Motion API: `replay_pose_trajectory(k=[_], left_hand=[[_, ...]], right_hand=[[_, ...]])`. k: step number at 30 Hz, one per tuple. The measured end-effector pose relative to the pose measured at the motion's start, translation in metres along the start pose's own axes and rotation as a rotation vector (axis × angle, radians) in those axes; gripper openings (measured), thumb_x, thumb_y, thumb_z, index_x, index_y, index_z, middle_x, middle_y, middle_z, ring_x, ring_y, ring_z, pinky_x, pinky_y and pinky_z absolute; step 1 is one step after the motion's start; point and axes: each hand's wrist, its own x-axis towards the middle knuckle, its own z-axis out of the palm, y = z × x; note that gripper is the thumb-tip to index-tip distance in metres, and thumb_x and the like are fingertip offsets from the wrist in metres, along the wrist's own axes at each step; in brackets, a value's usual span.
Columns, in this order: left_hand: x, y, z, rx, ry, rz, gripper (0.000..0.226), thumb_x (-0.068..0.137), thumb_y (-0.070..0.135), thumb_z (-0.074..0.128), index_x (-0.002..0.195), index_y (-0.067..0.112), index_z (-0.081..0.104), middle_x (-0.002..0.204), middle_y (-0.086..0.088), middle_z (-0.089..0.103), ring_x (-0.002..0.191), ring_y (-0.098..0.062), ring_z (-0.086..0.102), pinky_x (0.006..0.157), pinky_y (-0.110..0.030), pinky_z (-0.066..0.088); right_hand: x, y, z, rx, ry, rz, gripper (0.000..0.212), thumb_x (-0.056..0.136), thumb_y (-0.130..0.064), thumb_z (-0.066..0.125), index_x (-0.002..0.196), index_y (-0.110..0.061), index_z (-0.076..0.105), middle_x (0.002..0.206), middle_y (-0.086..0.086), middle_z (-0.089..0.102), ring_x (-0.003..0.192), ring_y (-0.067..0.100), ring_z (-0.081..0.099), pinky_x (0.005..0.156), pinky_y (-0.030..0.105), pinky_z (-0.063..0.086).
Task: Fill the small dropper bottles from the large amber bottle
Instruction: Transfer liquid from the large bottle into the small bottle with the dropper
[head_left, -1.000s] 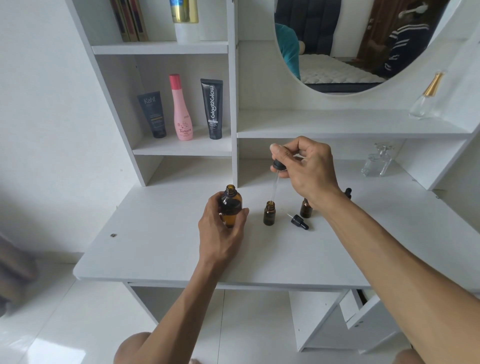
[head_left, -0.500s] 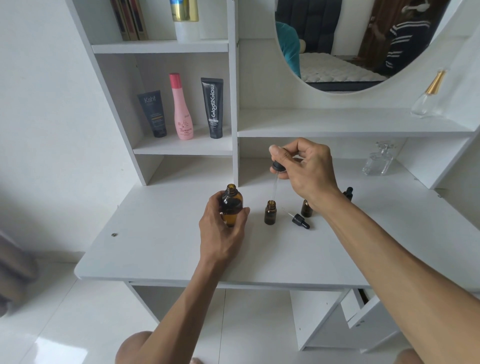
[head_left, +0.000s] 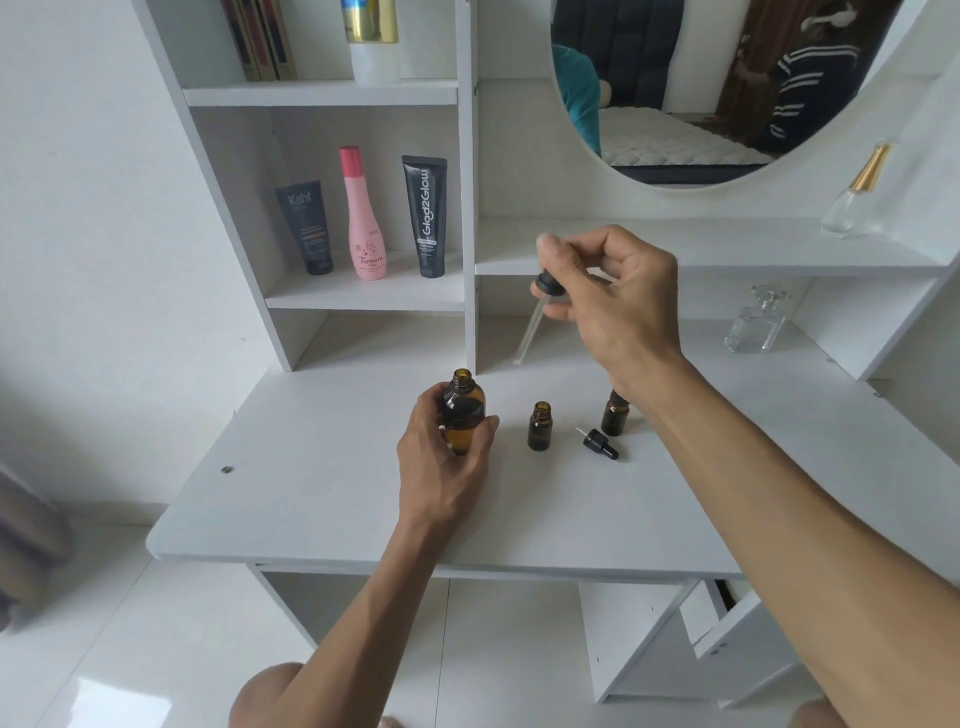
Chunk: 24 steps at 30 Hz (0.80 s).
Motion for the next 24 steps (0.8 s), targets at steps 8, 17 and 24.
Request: replay_pose_trajectory(k=[8, 17, 24], left_hand=[[0.000, 0.002, -0.001, -0.010, -0.006, 0.002, 0.041, 0.085, 0.021, 0.076, 0.121, 0.024, 0.056, 0.105, 0.010, 0.069, 0.090, 0.007, 0.063, 0.071, -0.005, 0.043], [0.001, -0.001, 0.000, -0.024, -0.003, 0.010, 0.041, 0.084, 0.023, 0.076, 0.120, 0.022, 0.057, 0.105, 0.009, 0.069, 0.092, 0.005, 0.064, 0.075, -0.011, 0.048], [0.000, 0.001, -0.002, -0.030, -0.011, 0.016, 0.042, 0.085, 0.024, 0.077, 0.121, 0.025, 0.055, 0.104, 0.012, 0.067, 0.091, 0.005, 0.062, 0.081, -0.025, 0.054]], right_hand=[[0.000, -0.008, 0.035, 0.113, -0.081, 0.016, 0.017, 0.088, -0.022, 0.078, 0.081, -0.009, 0.069, 0.076, 0.002, 0.070, 0.070, 0.025, 0.076, 0.065, 0.036, 0.063], [-0.008, 0.013, 0.045, -0.062, -0.190, 0.042, 0.020, 0.086, -0.026, 0.080, 0.085, -0.008, 0.072, 0.078, 0.011, 0.074, 0.070, 0.021, 0.075, 0.067, 0.046, 0.064], [-0.022, 0.042, 0.044, -0.139, -0.337, 0.110, 0.016, 0.085, -0.022, 0.080, 0.084, -0.008, 0.073, 0.067, -0.006, 0.071, 0.064, 0.006, 0.071, 0.060, 0.019, 0.055]])
